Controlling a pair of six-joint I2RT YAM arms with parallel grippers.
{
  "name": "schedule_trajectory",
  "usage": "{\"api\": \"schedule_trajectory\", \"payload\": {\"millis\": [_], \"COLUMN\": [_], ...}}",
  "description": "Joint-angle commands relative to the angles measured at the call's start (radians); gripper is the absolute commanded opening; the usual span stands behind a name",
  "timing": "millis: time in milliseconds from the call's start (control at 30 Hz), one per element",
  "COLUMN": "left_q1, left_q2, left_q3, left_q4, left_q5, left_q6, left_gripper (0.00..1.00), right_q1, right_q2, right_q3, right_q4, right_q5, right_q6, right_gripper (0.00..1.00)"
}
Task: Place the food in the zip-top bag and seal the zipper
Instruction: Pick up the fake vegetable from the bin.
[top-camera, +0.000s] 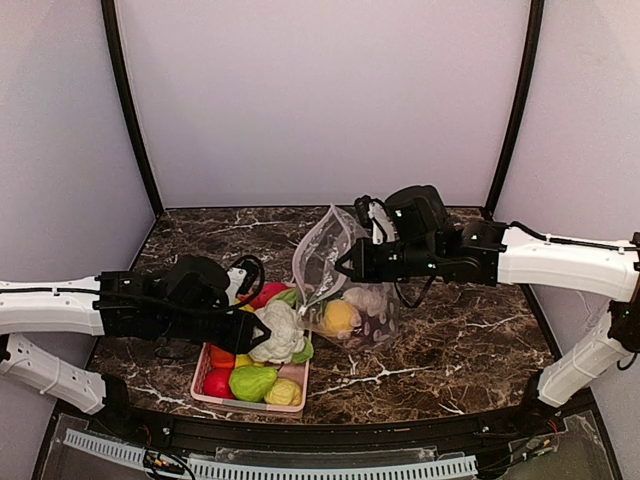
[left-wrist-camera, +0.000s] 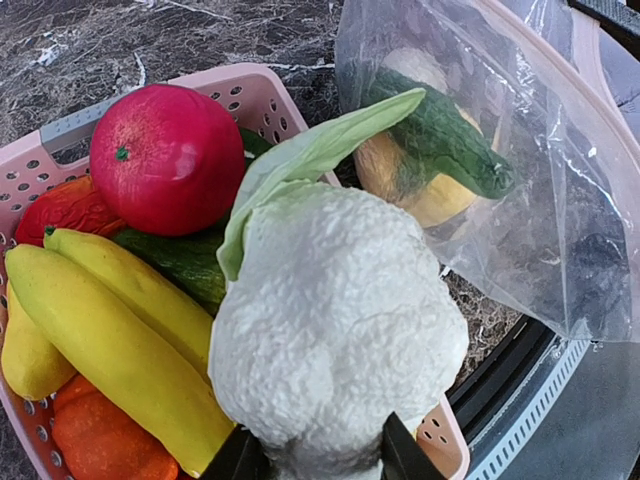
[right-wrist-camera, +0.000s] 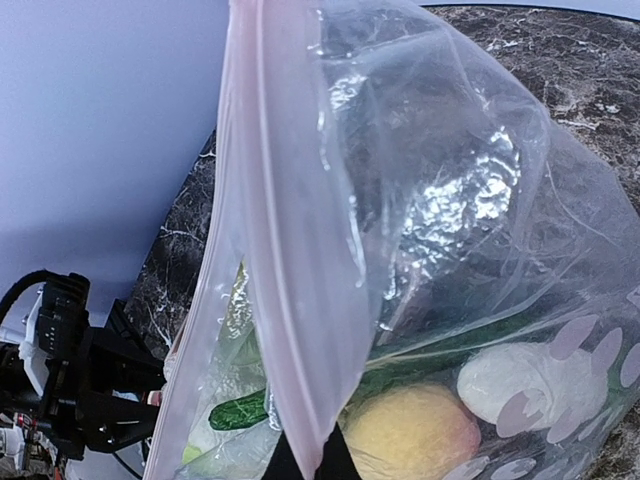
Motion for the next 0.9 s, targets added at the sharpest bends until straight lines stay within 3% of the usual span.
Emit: {"api": "schedule_trajectory", "payload": {"millis": [0,867], "left_q1": [0.0,0.195], "left_q2": [-0.049,-0.128], "left_q3": [0.01,0.262], "left_q4": [-0.015,-0.287], "left_q5": [-0.022,0.082], "left_q6": [-0.006,0.175], "left_gripper": [0.21,0.2], "right_q1": [-0.011,-0.011], "right_q2": [-0.026,-0.03], "right_q3": [-0.017,-0.003], "right_q4": [0.02,0.014], "right_q5": [0.004,-0.022], "right_q6": [0.005,-0.017], "right_gripper": [0.0,0.0]}}
